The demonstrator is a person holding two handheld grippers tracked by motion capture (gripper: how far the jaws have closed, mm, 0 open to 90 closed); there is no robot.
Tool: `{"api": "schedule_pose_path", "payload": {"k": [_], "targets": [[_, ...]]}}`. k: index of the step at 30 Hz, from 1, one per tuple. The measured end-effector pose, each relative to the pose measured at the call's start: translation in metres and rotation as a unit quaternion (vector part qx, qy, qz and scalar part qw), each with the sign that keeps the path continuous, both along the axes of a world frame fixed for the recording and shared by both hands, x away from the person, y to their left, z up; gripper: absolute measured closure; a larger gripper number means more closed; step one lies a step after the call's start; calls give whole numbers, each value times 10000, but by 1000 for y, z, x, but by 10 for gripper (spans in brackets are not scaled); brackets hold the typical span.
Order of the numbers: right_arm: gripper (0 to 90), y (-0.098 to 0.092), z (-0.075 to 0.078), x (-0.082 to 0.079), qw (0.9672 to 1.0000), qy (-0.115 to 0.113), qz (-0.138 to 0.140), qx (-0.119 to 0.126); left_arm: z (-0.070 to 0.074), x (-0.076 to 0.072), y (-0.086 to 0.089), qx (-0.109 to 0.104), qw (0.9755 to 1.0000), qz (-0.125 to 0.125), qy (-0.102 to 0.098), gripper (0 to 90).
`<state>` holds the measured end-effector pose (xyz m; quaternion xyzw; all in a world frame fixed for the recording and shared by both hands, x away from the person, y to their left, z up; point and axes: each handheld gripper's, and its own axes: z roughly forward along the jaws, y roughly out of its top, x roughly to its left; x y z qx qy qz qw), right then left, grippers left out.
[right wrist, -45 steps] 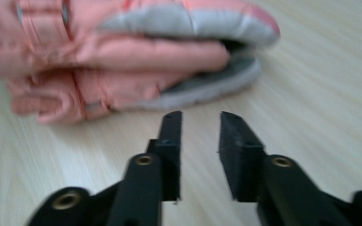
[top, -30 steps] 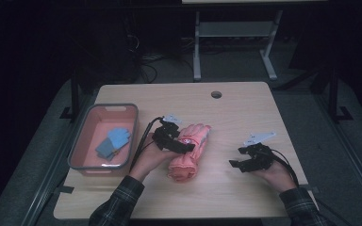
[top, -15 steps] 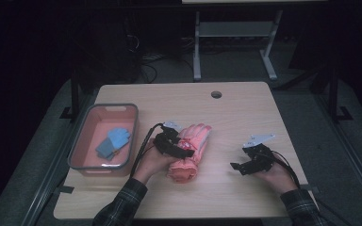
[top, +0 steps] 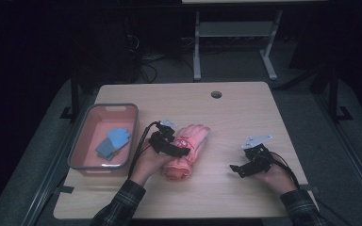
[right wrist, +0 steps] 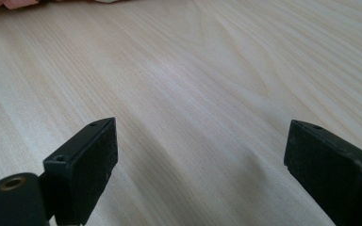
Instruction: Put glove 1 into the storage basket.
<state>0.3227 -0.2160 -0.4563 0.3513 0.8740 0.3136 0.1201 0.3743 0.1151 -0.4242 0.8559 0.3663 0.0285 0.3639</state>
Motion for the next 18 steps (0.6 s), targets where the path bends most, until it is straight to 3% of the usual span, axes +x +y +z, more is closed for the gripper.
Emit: {"api": "schedule_pose_path", "payload": {"k": [6,10,13,18], "targets": [[98,1,0,0,10000,-10,43,-8,-9,3,4,5,9995,-189,243,127],[94,1,0,-1,10000,0,54,-52,-15,3,6,-78,9993,-155,327,127],[86,2,-1,-1,10000,1,56,-46,-22,4,7,-213,9983,-141,515,127],[73,4,-2,-2,9999,28,78,-84,-27,4,6,-226,9984,-153,495,126]]}}
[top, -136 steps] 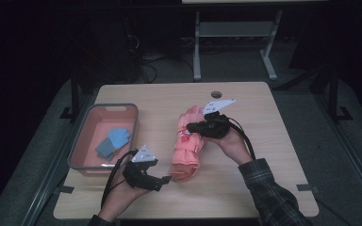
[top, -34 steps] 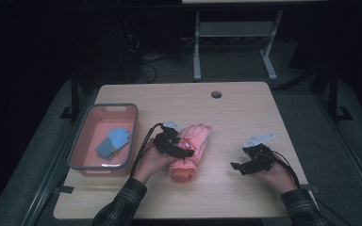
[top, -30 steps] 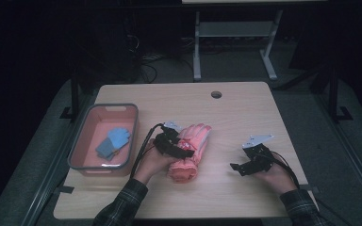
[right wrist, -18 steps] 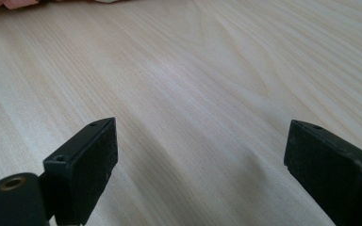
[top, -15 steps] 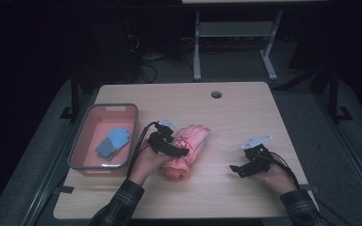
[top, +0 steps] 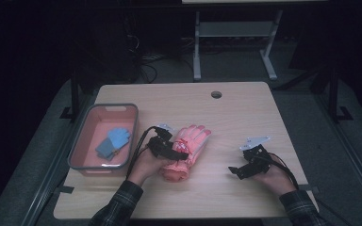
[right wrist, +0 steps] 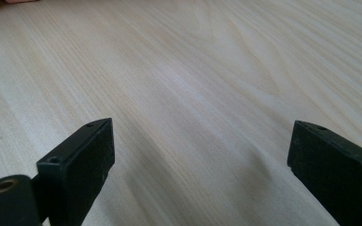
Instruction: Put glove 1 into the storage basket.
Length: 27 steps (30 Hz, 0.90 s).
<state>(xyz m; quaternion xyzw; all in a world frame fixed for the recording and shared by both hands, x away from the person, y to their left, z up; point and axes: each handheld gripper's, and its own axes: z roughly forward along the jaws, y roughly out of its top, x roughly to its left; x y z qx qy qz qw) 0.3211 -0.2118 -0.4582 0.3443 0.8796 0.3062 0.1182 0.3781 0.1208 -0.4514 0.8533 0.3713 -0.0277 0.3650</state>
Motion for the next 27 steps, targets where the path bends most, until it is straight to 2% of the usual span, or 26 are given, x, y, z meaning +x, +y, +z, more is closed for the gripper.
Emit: {"api": "schedule_pose_path", "payload": {"k": [3,9,12,18,20,21,24,26,27], "targets": [[71,1,-1,0,10000,5,21,22,-3,0,0,-76,10000,30,15,125],[28,4,-4,0,10000,16,39,55,-2,-7,-8,75,9999,-56,-130,124],[28,5,-8,2,9997,115,64,213,-2,-10,-12,104,9997,-207,-111,123],[53,9,-10,0,9988,115,243,418,-4,-16,-18,127,9990,-325,-287,122],[60,15,-11,-3,9984,126,351,423,-2,-15,-16,95,9990,-336,-281,123],[62,17,-11,-4,9984,108,409,374,0,-14,-14,-79,9994,-243,-224,124],[62,22,-12,-5,9982,85,470,355,7,-11,-6,-305,9991,-223,-189,126],[62,22,-11,-5,9982,95,468,375,14,-11,1,-382,9985,-138,-360,138],[61,21,-12,-5,9982,98,466,361,15,-9,3,-362,9986,-88,-375,128]]}}
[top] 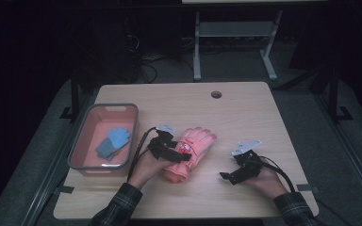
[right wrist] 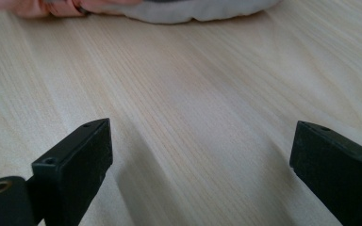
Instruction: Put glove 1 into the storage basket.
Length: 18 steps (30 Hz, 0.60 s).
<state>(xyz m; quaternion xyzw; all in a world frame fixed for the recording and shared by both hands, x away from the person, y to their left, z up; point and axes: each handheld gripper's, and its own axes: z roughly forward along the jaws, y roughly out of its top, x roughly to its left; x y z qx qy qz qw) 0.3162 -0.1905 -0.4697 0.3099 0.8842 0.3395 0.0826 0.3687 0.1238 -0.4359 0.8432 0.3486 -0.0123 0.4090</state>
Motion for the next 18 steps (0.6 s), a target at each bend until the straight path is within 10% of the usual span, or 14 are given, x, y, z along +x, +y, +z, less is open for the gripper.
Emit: {"api": "schedule_pose_path", "payload": {"k": [10,18], "targets": [[60,0,1,-1,10000,-5,-13,10,-19,11,3,139,9987,-118,477,117],[56,-1,2,-1,10000,-8,-21,28,-24,6,-5,298,9985,-111,439,116]]}}
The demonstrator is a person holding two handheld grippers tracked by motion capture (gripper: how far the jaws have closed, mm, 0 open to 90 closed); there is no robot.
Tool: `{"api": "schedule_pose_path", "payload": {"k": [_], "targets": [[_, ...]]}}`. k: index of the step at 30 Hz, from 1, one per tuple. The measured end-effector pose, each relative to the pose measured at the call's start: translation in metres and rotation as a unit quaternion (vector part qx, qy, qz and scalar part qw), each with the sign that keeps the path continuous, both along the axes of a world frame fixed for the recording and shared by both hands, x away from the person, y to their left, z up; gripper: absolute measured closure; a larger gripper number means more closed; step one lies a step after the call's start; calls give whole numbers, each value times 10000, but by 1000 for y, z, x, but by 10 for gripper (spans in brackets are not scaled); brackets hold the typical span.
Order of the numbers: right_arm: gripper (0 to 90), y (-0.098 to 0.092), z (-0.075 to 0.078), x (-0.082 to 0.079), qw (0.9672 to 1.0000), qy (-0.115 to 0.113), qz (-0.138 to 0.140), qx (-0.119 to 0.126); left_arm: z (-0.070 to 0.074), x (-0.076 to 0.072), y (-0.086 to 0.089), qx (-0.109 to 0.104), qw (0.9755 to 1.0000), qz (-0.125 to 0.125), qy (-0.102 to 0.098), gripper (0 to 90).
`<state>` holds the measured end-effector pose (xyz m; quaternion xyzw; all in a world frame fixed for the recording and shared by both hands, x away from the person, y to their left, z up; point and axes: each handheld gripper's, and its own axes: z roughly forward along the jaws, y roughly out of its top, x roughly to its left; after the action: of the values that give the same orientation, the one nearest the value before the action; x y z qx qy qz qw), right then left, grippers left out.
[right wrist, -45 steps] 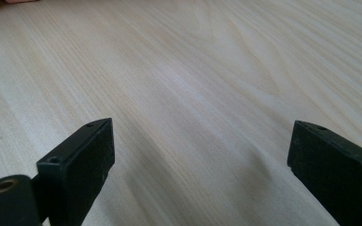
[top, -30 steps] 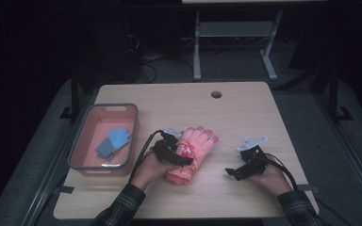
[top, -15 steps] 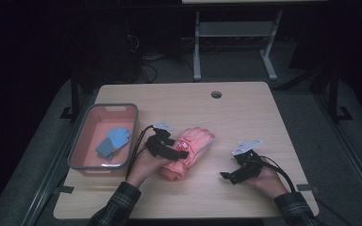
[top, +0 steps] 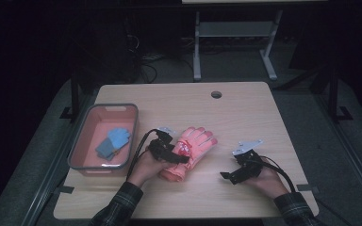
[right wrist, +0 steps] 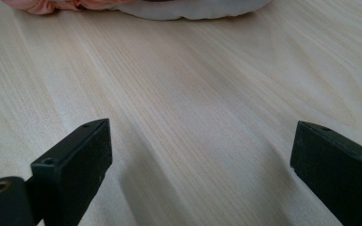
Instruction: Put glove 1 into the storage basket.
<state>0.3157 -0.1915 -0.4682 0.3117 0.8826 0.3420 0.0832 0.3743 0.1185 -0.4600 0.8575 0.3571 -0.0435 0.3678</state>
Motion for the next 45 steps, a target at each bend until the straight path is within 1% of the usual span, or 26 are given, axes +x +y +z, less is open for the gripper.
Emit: {"api": "schedule_pose_path", "payload": {"k": [2,4,6,9,10,13,15,16,17,18,19,21,22,27,29,30,31,35,37,41,43,45], "targets": [[56,1,-1,0,10000,11,25,11,0,-2,-3,57,10000,-6,12,115],[56,1,-1,-1,10000,14,28,22,1,-4,-6,190,9998,-94,-4,105],[56,2,-1,-1,10000,40,8,19,1,-5,-8,252,9995,-203,-32,113],[56,2,-1,-1,10000,27,36,11,5,-6,-9,208,9992,-353,-30,209],[56,2,-1,-1,10000,39,29,12,7,-7,-9,191,9991,-385,-29,254],[56,2,-1,-1,10000,22,47,41,8,-7,-8,107,9986,-508,-57,319],[57,2,-1,-1,10000,38,71,27,10,-7,-7,82,9981,-604,-93,400],[57,2,-1,-1,10000,36,79,13,12,-7,-7,69,9980,-612,-106,432],[58,2,-1,-1,10000,40,79,14,14,-7,-6,46,9975,-687,-125,481],[59,2,-1,-1,10000,49,77,16,14,-7,-6,-58,9977,-666,-90,522],[61,2,-1,-1,10000,54,77,15,15,-7,-6,-57,9977,-672,-79,561],[62,1,-1,-1,10000,61,70,15,16,-7,-6,-71,9977,-671,-66,598],[61,1,-1,0,10000,74,66,13,19,-6,-6,-40,9976,-690,-6,620],[61,-2,-1,0,10000,81,-8,55,27,-7,-8,-6,9972,-744,-7,669],[67,-4,-1,0,9999,32,-23,107,30,-8,-9,-3,9970,-769,-22,677],[67,-5,-1,0,9999,49,-60,91,32,-8,-9,-2,9972,-749,-41,678],[67,-7,-2,0,9999,74,-76,110,34,-8,-9,41,9970,-768,-60,681],[67,-11,0,2,9997,66,-148,180,38,-8,-9,48,9972,-737,-94,681],[66,-12,-1,3,9996,48,-179,236,39,-7,-8,14,9974,-719,-68,681],[66,-13,-3,4,9994,96,-249,211,42,-6,-5,-18,9975,-693,-97,681],[65,-14,-4,5,9993,98,-273,230,46,-6,-2,-90,9977,-654,-124,681],[65,-15,-5,6,9993,66,-304,193,51,-6,1,-169,9978,-619,-147,681]]}}
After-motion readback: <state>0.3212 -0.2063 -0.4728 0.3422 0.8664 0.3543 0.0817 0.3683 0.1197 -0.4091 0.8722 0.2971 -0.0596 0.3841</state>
